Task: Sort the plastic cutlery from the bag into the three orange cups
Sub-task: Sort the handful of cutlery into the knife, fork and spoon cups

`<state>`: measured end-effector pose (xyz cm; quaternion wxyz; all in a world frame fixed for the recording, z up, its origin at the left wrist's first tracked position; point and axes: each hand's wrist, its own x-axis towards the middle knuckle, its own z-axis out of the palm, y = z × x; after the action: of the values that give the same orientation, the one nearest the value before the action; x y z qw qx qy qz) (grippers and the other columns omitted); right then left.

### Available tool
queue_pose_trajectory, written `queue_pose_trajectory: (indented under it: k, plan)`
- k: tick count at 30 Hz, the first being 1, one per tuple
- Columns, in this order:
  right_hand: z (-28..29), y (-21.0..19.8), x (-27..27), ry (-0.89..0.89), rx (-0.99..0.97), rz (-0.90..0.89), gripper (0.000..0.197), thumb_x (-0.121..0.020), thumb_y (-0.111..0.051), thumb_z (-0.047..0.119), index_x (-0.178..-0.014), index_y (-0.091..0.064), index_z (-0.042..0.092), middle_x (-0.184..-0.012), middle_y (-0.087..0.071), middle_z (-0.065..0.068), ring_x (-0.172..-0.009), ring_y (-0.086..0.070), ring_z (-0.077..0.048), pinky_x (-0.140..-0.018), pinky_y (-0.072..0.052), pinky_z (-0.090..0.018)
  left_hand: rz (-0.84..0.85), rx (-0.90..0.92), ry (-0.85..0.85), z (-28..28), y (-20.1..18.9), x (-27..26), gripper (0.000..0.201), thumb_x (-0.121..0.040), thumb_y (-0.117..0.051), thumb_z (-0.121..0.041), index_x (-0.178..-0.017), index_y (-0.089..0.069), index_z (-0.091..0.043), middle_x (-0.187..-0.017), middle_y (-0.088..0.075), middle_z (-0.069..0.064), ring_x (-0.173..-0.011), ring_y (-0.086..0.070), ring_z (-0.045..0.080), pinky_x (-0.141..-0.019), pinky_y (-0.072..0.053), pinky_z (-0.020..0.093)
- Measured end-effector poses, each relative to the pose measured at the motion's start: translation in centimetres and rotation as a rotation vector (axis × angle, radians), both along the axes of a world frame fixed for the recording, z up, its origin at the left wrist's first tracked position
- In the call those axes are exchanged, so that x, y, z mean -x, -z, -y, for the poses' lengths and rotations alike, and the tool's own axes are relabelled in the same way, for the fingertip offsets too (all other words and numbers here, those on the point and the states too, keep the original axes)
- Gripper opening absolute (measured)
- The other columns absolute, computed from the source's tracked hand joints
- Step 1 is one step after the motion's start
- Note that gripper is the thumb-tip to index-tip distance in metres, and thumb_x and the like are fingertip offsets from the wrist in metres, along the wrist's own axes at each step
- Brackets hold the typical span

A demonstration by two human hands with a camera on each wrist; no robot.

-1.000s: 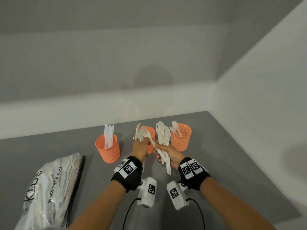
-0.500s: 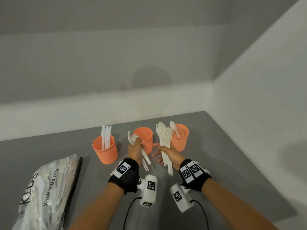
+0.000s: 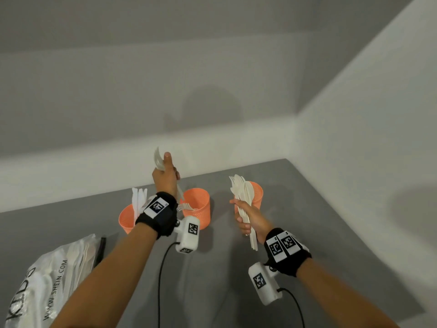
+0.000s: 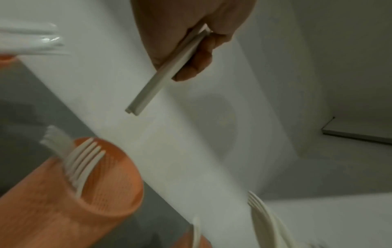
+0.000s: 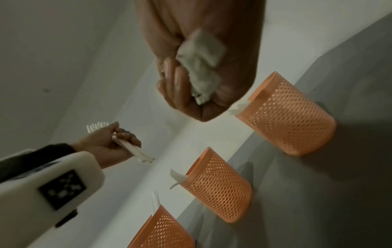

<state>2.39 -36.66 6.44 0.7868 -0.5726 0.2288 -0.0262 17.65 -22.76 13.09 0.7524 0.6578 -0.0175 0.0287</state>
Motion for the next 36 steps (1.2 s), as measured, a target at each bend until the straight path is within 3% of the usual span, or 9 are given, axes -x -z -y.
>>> queue_pose_trajectory:
  k: [9,14,17,21,25,28,31,34,36]
  plan:
    - [1.7,0.1,-0.2,-0.049,0.033,-0.042,0.019,-0.095,-0.044,0.030,-0.108,-0.056,0.024,-0.058,-0.040,0.002,-0.039,-0.028,-0.005,-0.037,-0.024,-0.016,-0.031,-0.224,0.225,2.0,5.9,-3.9,0.020,-0.095,-0.046,-0.017,-0.075,-0.051,-0.017,-0.067,-0.059,0.007,-0.066,-0.057,0.019,-0.078,-0.047,0.036]
    - [1.6,0.3,-0.7,-0.088,0.021,-0.036,0.018,-0.096,-0.043,0.026,-0.107,-0.056,0.022,-0.057,-0.040,0.002,-0.037,-0.029,-0.004,-0.036,-0.025,-0.015,0.050,-0.519,0.265,1.3,7.3,-4.2,0.003,-0.089,-0.056,-0.009,-0.090,-0.058,-0.008,-0.084,-0.060,0.007,-0.082,-0.055,0.021,-0.081,-0.043,0.031]
    - [1.1,0.5,-1.2,-0.116,0.025,-0.025,0.018,-0.097,-0.042,0.027,-0.106,-0.057,0.022,-0.055,-0.042,0.003,-0.038,-0.030,-0.003,-0.036,-0.025,-0.015,0.135,-0.587,0.229,1.0,6.6,-4.0,0.020,-0.090,-0.057,-0.016,-0.102,-0.061,0.000,-0.097,-0.061,0.006,-0.093,-0.054,0.017,-0.085,-0.040,0.026]
    - [0.2,0.4,-1.7,-0.160,0.009,-0.003,0.023,-0.098,-0.038,0.029,-0.109,-0.058,0.026,-0.054,-0.046,0.005,-0.039,-0.032,-0.003,-0.038,-0.026,-0.015,0.267,-0.531,0.161,0.9,4.2,-2.1,0.020,-0.093,-0.052,-0.016,-0.101,-0.063,-0.001,-0.097,-0.063,0.005,-0.091,-0.056,0.016,-0.084,-0.042,0.025]
    - [-1.1,0.5,-2.2,-0.153,-0.090,0.014,0.029,-0.098,-0.038,0.025,-0.121,-0.053,0.016,-0.055,-0.051,0.003,-0.036,-0.032,-0.003,-0.036,-0.027,-0.015,0.189,-0.472,0.300,1.8,3.2,1.2,0.017,-0.091,-0.053,-0.015,-0.093,-0.065,-0.003,-0.083,-0.064,0.006,-0.075,-0.058,0.018,-0.074,-0.046,0.028]
    - [-1.9,0.3,-2.3,-0.162,-0.128,0.022,0.022,-0.098,-0.039,0.025,-0.103,-0.054,0.010,-0.056,-0.055,0.001,-0.034,-0.034,-0.004,-0.035,-0.028,-0.015,0.054,-0.459,0.481,2.3,4.0,3.5,0.014,-0.090,-0.056,-0.016,-0.078,-0.060,-0.011,-0.071,-0.060,0.003,-0.064,-0.058,0.018,-0.064,-0.048,0.027]
    - [-2.4,-0.1,-2.0,-0.168,-0.126,0.025,0.020,-0.098,-0.041,0.025,-0.088,-0.053,0.013,-0.058,-0.059,-0.001,-0.035,-0.039,-0.006,-0.036,-0.033,-0.016,0.082,-0.485,0.493,2.2,4.7,4.6,0.025,-0.091,-0.053,-0.011,-0.066,-0.056,-0.012,-0.066,-0.057,0.007,-0.066,-0.054,0.024,-0.071,-0.049,0.042]
    - [-2.3,-0.2,-1.6,-0.176,-0.123,0.042,0.019,-0.099,-0.040,0.026,-0.101,-0.058,0.019,-0.069,-0.067,-0.005,-0.044,-0.055,-0.009,-0.045,-0.048,-0.020,0.063,-0.351,0.402,2.0,4.1,5.1,0.025,-0.096,-0.043,-0.012,-0.075,-0.058,-0.011,-0.073,-0.064,0.008,-0.072,-0.062,0.028,-0.077,-0.052,0.042]
    - [-2.1,-0.2,-1.3,-0.197,-0.117,0.055,0.022,-0.100,-0.038,0.028,-0.110,-0.058,0.022,-0.079,-0.069,-0.007,-0.053,-0.063,-0.011,-0.053,-0.055,-0.023,0.013,-0.180,0.292,1.9,3.0,5.2,0.021,-0.099,-0.037,-0.014,-0.090,-0.055,-0.009,-0.073,-0.064,0.007,-0.068,-0.064,0.023,-0.069,-0.054,0.036]
